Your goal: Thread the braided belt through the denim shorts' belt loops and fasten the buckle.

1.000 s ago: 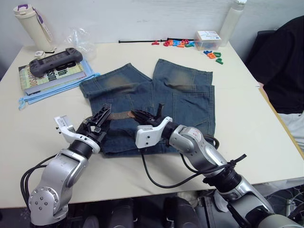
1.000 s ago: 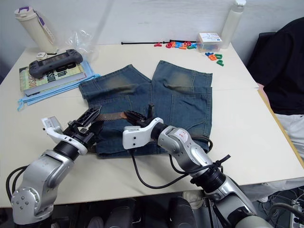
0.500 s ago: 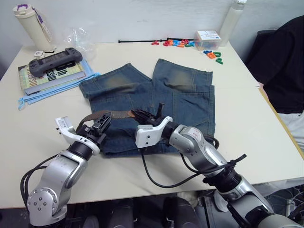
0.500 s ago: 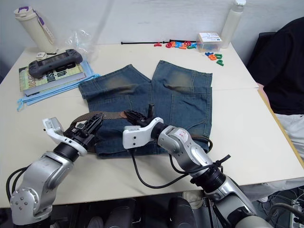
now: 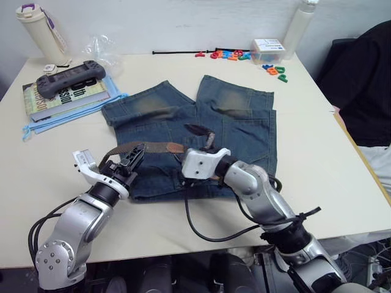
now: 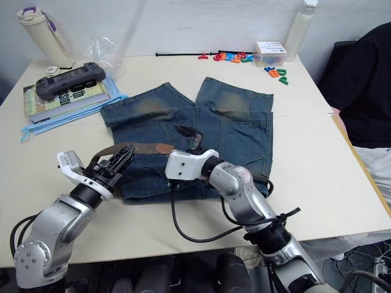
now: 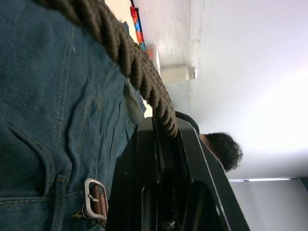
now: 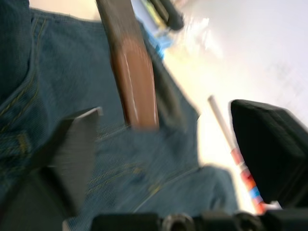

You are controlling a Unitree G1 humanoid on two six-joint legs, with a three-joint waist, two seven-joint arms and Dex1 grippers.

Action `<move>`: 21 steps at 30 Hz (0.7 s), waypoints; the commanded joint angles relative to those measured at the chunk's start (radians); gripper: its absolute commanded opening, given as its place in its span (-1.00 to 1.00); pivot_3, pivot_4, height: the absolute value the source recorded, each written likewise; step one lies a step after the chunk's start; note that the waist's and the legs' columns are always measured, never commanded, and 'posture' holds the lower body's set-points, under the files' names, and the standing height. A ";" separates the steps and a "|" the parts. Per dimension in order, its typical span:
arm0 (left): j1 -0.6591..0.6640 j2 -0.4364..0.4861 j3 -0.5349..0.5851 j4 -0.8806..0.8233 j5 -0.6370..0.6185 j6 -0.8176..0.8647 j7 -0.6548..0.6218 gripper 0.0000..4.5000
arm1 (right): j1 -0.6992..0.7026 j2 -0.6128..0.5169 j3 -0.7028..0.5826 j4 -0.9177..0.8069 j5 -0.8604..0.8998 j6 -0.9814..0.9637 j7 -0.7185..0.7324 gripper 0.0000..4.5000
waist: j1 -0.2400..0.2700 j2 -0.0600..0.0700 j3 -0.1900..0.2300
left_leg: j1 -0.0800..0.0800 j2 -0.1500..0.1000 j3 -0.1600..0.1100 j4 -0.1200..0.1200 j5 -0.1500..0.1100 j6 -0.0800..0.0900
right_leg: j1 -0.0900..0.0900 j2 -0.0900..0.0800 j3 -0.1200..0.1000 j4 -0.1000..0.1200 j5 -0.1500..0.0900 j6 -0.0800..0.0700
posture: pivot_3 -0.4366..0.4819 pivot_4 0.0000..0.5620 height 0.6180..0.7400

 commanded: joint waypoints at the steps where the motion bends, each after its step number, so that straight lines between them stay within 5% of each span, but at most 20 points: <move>1: 0.083 0.044 0.063 -0.057 -0.012 0.043 -0.053 -1.00 | 0.050 -0.045 -0.100 -0.170 0.180 0.196 0.171 0.99 | -0.001 0.000 0.000 | 0.000 0.000 0.000 0.000 0.000 0.000 | 0.000 0.000 0.000 0.000 0.000 0.000 | -0.05 -0.47 0.60; 8: 0.256 0.178 0.126 -0.017 -0.012 0.145 -0.172 -1.00 | 0.057 -0.161 -0.290 -0.379 0.616 0.705 0.427 0.99 | 0.003 0.007 0.004 | 0.000 0.002 0.000 -0.004 -0.009 0.001 | -0.001 0.000 0.000 -0.004 -0.001 -0.003 | -0.05 -0.47 0.60; 21: 0.236 0.266 0.055 0.023 0.142 0.167 -0.197 -1.00 | -0.018 -0.214 -0.306 -0.413 0.814 0.842 0.336 0.99 | 0.013 0.010 0.006 | 0.000 0.001 0.000 -0.015 -0.004 -0.002 | -0.003 0.001 -0.001 -0.015 0.000 -0.007 | -0.05 -0.47 0.60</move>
